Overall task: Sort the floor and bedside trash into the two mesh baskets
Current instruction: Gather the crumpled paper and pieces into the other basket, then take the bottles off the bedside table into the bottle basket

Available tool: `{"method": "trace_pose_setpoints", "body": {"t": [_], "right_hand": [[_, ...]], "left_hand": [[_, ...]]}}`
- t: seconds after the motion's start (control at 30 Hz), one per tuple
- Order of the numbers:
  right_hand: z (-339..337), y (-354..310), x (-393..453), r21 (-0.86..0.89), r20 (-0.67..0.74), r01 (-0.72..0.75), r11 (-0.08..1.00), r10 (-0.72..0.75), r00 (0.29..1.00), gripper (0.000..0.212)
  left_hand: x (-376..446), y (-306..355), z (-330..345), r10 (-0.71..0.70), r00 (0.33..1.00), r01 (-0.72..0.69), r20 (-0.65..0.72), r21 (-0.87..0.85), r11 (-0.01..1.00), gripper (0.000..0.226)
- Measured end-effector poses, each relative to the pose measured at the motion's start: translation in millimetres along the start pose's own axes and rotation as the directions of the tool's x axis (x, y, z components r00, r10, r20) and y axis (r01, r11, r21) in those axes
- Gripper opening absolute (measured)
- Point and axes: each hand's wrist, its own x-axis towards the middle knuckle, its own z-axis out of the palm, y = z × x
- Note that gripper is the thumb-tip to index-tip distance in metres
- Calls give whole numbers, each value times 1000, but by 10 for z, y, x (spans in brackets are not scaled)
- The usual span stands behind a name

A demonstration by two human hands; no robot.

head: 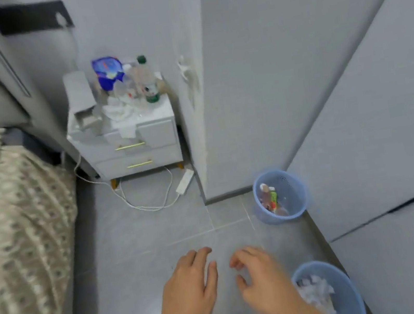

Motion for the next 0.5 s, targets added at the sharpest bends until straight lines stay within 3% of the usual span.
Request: {"method": "trace_pose_setpoints", "body": {"t": [0.2,0.27,0.4,0.5], "right_hand": [[-357,-2141,943,6,-30,140,990,-139,990,20],[-529,-2810,1221,27,-71,201,979,-199,978,18],[-896,-3779,1739,39,-91,271,962,-266,960,17],[-1150,-4073,2130,27,-133,322,946,-316,940,18]], "left_hand": [[221,-799,-2370,-34,976,23,-215,-56,998,45],[294,-939,-3054,-35,961,28,-273,-32,999,50],[555,-1126,-3968,-43,942,33,-333,-36,999,45],[882,-1226,-4304,-54,938,40,-343,-47,998,46]]}}
